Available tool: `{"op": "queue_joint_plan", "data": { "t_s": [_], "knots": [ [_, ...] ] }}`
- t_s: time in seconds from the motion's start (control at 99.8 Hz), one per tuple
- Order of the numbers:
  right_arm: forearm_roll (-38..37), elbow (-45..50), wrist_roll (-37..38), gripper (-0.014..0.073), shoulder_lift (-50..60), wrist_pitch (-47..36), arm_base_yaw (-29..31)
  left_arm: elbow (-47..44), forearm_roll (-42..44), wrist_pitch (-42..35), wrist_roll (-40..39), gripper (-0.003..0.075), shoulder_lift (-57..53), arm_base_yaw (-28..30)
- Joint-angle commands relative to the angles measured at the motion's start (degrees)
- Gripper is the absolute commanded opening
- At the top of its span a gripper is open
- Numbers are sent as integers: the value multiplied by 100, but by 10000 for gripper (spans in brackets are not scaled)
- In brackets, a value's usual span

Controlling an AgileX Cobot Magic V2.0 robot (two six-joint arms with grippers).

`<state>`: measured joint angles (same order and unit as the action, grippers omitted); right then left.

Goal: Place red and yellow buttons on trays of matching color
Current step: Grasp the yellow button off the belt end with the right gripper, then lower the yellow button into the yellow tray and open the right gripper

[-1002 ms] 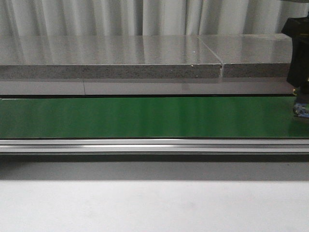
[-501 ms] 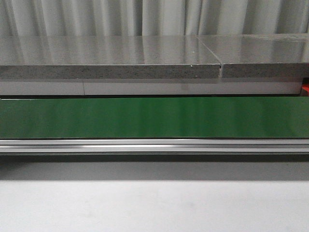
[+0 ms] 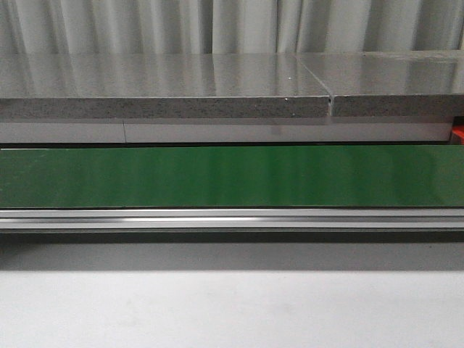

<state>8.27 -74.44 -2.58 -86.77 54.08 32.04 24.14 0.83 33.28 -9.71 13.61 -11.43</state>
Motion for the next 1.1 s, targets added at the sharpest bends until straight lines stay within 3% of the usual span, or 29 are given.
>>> {"op": "queue_joint_plan", "data": {
  "t_s": [0.0,0.611,1.093],
  "knots": [
    [-7,29,1,127,241,-192,36,154,-52,-416,-3,-19,69,-48],
    [-209,1553,60,127,465,-921,36,154,-52,-416,-3,-19,69,-48],
    [-221,1565,64,127,943,-821,36,154,-52,-416,-3,-19,69,-48]
  ]
}}
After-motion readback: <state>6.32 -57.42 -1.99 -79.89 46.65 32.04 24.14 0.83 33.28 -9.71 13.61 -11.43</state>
